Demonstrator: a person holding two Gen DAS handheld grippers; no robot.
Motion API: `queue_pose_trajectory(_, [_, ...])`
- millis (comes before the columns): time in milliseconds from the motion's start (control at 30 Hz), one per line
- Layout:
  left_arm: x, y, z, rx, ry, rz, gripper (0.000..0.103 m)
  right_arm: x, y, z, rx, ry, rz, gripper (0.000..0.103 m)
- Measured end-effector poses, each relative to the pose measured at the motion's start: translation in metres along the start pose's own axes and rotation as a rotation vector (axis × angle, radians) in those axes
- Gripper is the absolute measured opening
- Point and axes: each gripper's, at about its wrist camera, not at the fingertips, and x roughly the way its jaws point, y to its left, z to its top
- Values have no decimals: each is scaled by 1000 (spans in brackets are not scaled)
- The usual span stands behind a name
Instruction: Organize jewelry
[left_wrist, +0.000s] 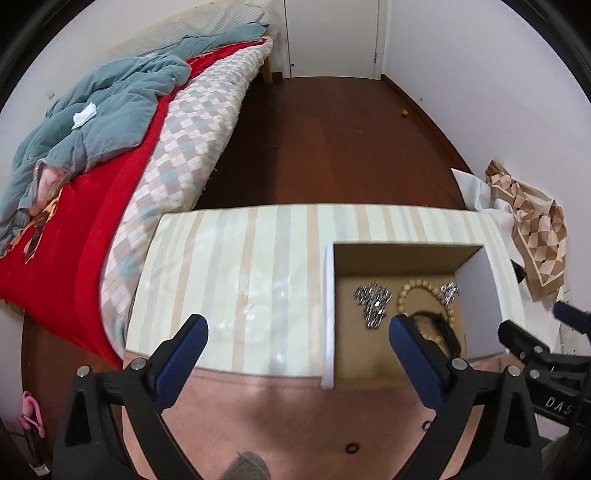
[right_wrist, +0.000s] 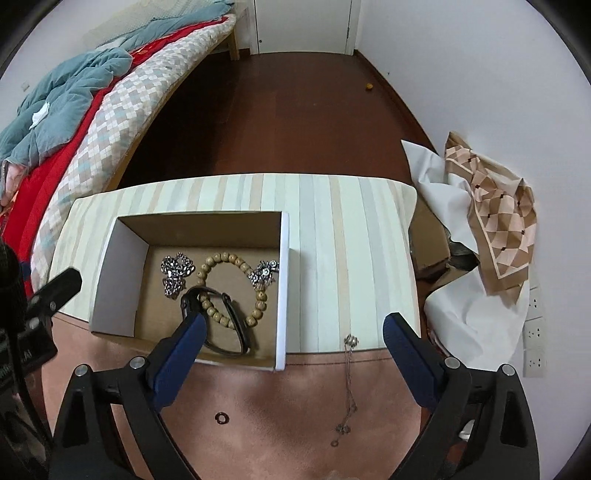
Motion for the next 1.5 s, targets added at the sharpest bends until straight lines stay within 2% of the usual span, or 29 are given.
queue_pose_trajectory(233, [-17, 6, -21, -13, -28, 44, 100, -14, 7, -15, 1, -27, -2, 103])
queue_pose_trajectory(333, [-32, 8, -26, -15, -69, 41, 100, -25, 8, -22, 6, -42, 3, 103])
queue_pose_trajectory(900, [-144, 13, -64, -13, -251, 24, 100, -144, 13, -75, 3, -234, 5, 103])
queue_pose_trajectory(1200, [-183, 14, -80, -9, -291, 11, 100, -195, 9, -97, 6, -300, 4, 103])
queue_pose_trajectory(1400, [-193, 19, -83, -35, -302, 4, 100, -210, 14, -102, 1, -323, 11, 103])
queue_pose_trajectory(1500, [-191, 20, -85, -65, -295, -7, 100, -210, 12, -103, 17, -327, 46, 103])
